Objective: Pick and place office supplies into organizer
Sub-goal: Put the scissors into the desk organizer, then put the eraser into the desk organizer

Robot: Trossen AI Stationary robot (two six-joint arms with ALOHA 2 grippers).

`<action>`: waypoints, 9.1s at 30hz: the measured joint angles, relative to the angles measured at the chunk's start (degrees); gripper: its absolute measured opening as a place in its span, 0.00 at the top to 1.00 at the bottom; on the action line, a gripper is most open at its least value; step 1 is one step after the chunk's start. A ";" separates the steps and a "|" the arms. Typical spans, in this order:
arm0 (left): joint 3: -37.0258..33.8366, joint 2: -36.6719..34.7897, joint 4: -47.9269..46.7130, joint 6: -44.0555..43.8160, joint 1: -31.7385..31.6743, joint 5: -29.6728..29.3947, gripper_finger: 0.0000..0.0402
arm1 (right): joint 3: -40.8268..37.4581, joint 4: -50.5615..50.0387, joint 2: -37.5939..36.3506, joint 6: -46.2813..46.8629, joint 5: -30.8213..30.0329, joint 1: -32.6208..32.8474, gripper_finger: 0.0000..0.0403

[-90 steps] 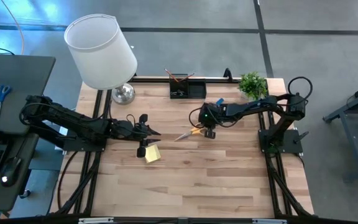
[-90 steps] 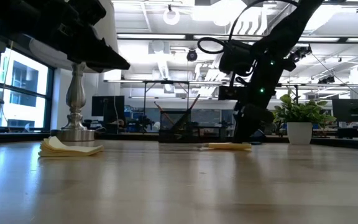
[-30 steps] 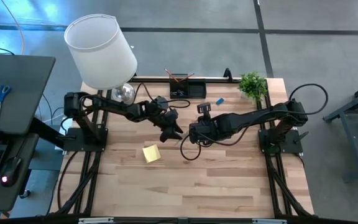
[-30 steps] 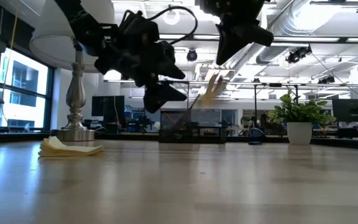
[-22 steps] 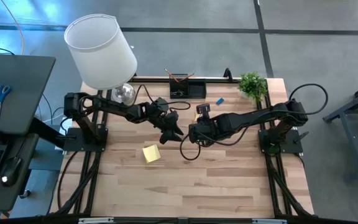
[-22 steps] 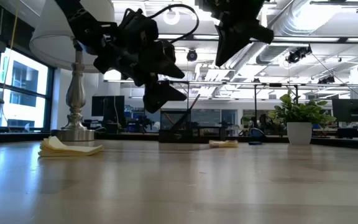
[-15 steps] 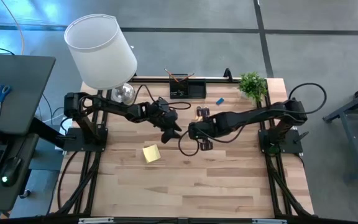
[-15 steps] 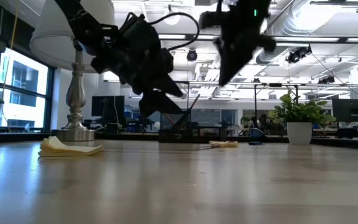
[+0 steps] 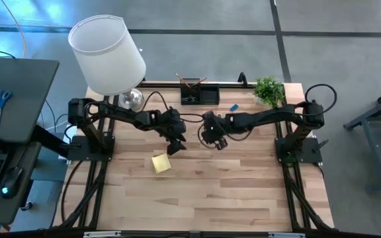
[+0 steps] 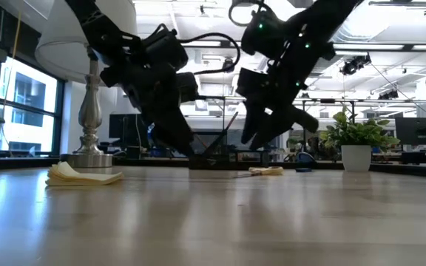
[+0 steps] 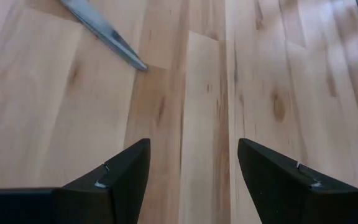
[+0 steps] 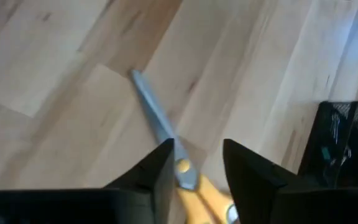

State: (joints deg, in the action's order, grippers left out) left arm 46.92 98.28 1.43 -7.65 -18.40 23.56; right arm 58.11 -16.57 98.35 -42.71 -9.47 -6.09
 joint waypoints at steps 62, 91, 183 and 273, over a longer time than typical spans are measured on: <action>-5.64 -1.70 14.44 3.66 0.81 3.86 0.42 | 4.79 -13.81 10.38 64.45 -0.41 -19.91 0.86; -5.55 -28.00 0.03 8.73 -2.91 -0.41 0.42 | 4.52 34.40 -3.71 33.12 -17.06 -13.71 0.99; -8.50 -36.30 4.54 2.65 3.51 -12.68 0.42 | 19.85 36.10 10.55 -1.03 -22.78 -15.44 0.57; -2.19 -44.19 -24.04 8.71 3.42 -16.99 0.42 | -18.92 8.96 -11.65 72.34 -20.04 -20.46 0.54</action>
State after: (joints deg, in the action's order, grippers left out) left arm 44.73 54.08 -22.60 1.06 -14.98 6.57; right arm 39.19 -7.61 86.70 29.63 -29.51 -26.55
